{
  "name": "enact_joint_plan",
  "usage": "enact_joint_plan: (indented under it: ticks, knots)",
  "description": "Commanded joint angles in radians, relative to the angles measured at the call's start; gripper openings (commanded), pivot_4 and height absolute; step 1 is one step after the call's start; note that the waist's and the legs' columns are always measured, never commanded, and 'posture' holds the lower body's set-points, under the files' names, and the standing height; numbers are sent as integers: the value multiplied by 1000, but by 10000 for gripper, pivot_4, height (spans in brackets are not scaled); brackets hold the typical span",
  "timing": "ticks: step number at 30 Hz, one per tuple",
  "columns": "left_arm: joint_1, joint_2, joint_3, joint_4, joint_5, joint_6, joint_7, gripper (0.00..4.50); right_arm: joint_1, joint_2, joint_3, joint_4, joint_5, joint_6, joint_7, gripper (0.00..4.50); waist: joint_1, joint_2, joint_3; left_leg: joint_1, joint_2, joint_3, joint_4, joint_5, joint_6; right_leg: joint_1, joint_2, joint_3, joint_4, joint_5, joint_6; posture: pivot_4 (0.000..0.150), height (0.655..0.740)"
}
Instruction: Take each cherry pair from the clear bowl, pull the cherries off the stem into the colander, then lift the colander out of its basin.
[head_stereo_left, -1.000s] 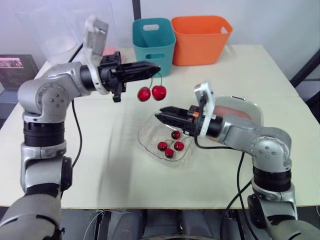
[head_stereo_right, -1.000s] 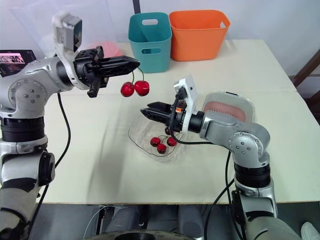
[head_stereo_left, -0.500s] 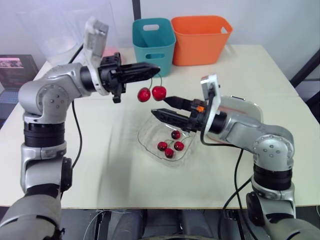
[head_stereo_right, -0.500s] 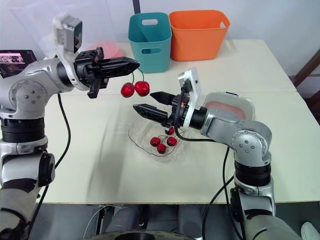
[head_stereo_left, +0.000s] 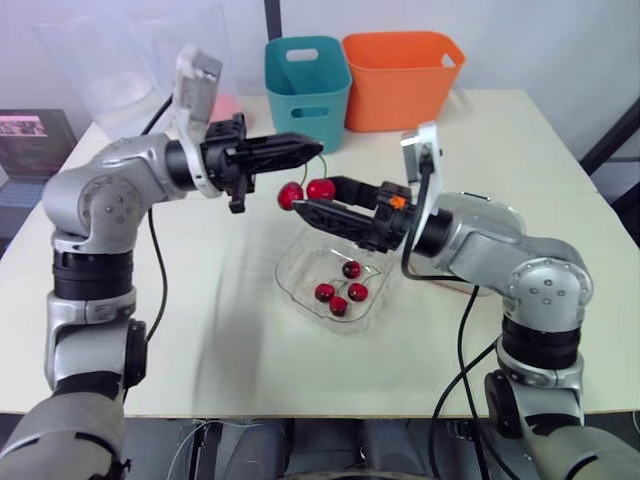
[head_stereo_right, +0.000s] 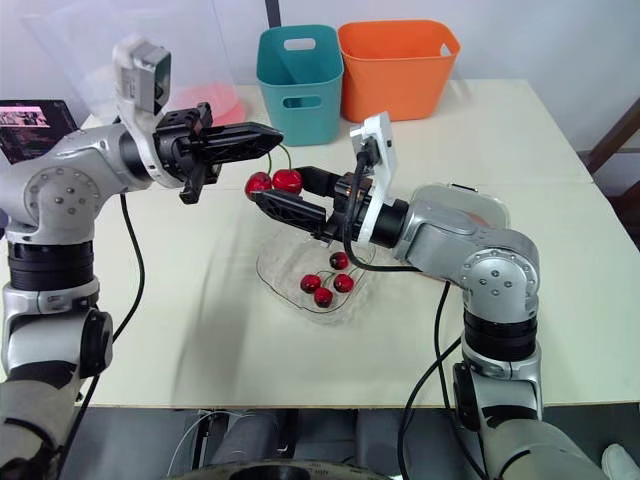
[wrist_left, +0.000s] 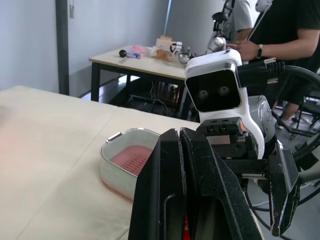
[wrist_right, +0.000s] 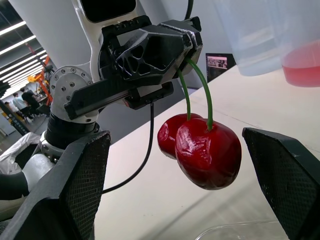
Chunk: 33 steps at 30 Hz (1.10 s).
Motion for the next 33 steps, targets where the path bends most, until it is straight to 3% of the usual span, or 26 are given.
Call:
enact_joint_plan:
  ticks: [1,4,9,10,29,33]
  knots:
    - [-15,-3,12,-30,-22,2,3,0,-15,17,8,-2,-10,-32,2,44669,0,0,0,0,0,0,0,0,0,0,0,0,0,0,0,1500,7394]
    - [-10,-4,11,-30,-19,0,2,0,-15,25,11,2,-25,-48,7,36302,1,0,0,0,0,0,0,0,0,0,0,0,0,0,0,1500,7394]
    - [-10,-3,13,-28,-17,0,2,0,-13,23,16,1,-22,-51,12,10979,0,0,0,0,0,0,0,0,0,0,0,0,0,0,0,1500,7394]
    - [-11,-1,14,-25,-15,-2,1,0,-11,22,14,-2,-18,-49,10,8363,0,0,0,0,0,0,0,0,0,0,0,0,0,0,0,1500,7394]
    - [-47,10,21,28,2,-30,-7,0,102,-87,26,-43,-52,-42,85,8363,1,0,0,0,0,0,0,0,1,0,0,0,0,0,0,1500,7394]
    - [-19,6,-2,18,39,-64,1,0,99,-160,-51,-31,-80,-84,125,8363,2,0,0,0,0,0,0,0,0,0,0,0,0,0,0,1500,7394]
